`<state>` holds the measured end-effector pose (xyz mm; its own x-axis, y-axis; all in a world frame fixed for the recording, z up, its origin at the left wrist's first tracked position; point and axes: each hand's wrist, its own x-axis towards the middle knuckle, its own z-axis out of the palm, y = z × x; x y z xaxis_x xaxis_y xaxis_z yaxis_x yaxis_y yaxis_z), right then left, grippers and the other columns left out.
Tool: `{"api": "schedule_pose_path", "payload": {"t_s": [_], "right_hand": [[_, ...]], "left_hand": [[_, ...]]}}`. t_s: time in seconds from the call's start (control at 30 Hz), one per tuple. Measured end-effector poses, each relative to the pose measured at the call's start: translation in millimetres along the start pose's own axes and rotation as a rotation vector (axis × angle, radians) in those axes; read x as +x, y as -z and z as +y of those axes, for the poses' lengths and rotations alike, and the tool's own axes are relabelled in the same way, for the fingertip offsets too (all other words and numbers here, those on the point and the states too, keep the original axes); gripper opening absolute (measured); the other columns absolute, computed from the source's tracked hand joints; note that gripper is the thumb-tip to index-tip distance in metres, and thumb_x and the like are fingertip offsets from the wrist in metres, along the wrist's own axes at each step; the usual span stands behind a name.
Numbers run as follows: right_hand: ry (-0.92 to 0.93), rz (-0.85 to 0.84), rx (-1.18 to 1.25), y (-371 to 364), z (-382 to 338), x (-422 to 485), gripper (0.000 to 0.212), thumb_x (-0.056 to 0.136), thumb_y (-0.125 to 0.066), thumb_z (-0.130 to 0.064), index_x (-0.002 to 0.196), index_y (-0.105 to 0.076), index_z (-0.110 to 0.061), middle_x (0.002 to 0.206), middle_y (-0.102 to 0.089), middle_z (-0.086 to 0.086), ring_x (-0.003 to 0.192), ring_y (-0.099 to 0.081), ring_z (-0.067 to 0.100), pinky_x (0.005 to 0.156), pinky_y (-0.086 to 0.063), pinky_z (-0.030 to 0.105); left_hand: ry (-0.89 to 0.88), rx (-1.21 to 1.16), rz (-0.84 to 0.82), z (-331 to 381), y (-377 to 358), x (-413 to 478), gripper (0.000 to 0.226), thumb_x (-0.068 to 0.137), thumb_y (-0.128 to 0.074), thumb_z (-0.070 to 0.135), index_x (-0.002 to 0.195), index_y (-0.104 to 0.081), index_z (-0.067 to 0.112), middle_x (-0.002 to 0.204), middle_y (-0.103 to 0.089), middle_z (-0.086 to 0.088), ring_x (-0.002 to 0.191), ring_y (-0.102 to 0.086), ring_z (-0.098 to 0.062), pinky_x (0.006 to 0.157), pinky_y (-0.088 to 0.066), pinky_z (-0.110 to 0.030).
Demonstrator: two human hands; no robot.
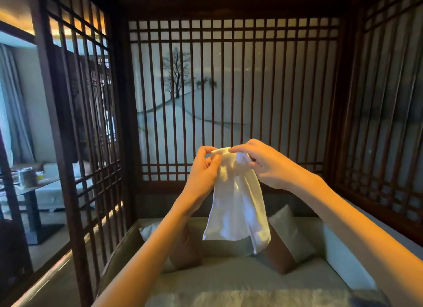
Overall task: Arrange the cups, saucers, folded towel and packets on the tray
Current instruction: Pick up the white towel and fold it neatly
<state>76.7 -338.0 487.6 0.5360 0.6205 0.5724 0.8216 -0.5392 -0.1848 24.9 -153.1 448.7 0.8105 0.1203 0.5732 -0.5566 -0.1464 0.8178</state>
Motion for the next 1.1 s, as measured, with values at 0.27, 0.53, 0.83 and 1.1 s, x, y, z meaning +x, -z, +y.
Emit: {"api": "schedule_pose_path", "payload": {"t_s": [0.27, 0.53, 0.83, 1.1], "right_hand": [[0.004, 0.016, 0.093, -2, 5, -5, 0.054, 0.089, -0.066, -0.005, 0.137, -0.055, -0.028, 0.122, -0.052, -0.005, 0.111, -0.052, 0.013, 0.091, -0.051, 0.019], [-0.007, -0.021, 0.045, 5, 9, -3, 0.011, 0.09, -0.064, -0.042, 0.081, -0.059, -0.046, 0.097, -0.048, -0.013, 0.091, -0.051, 0.01, 0.076, -0.048, 0.022], [-0.074, 0.016, 0.055, -4, 13, -6, 0.059, 0.086, -0.044, -0.067, 0.079, -0.071, -0.015, 0.074, -0.061, 0.003, 0.072, -0.06, 0.019, 0.067, -0.052, 0.033], [-0.107, 0.001, 0.045, -15, 16, -11, 0.04, 0.092, -0.054, -0.053, 0.063, -0.057, -0.027, 0.068, -0.056, -0.001, 0.066, -0.053, 0.015, 0.059, -0.04, 0.023]], "left_hand": [[0.03, -0.119, -0.039, 0, 1, 3, 0.015, 0.1, -0.05, 0.027, 0.115, -0.048, 0.023, 0.103, -0.071, -0.006, 0.09, -0.073, -0.016, 0.074, -0.06, -0.027], [0.028, -0.107, -0.093, -1, -7, 2, 0.012, 0.1, -0.049, 0.024, 0.111, -0.048, 0.028, 0.105, -0.068, -0.008, 0.087, -0.071, -0.016, 0.071, -0.06, -0.027], [0.009, -0.089, -0.236, -8, -25, -10, 0.01, 0.103, -0.043, 0.022, 0.112, -0.046, 0.019, 0.089, -0.069, 0.002, 0.077, -0.07, -0.005, 0.071, -0.059, -0.02], [0.018, -0.067, -0.224, -15, -25, -13, 0.022, 0.097, -0.047, 0.033, 0.113, -0.048, 0.018, 0.102, -0.064, -0.005, 0.087, -0.07, -0.008, 0.075, -0.059, -0.023]]}}
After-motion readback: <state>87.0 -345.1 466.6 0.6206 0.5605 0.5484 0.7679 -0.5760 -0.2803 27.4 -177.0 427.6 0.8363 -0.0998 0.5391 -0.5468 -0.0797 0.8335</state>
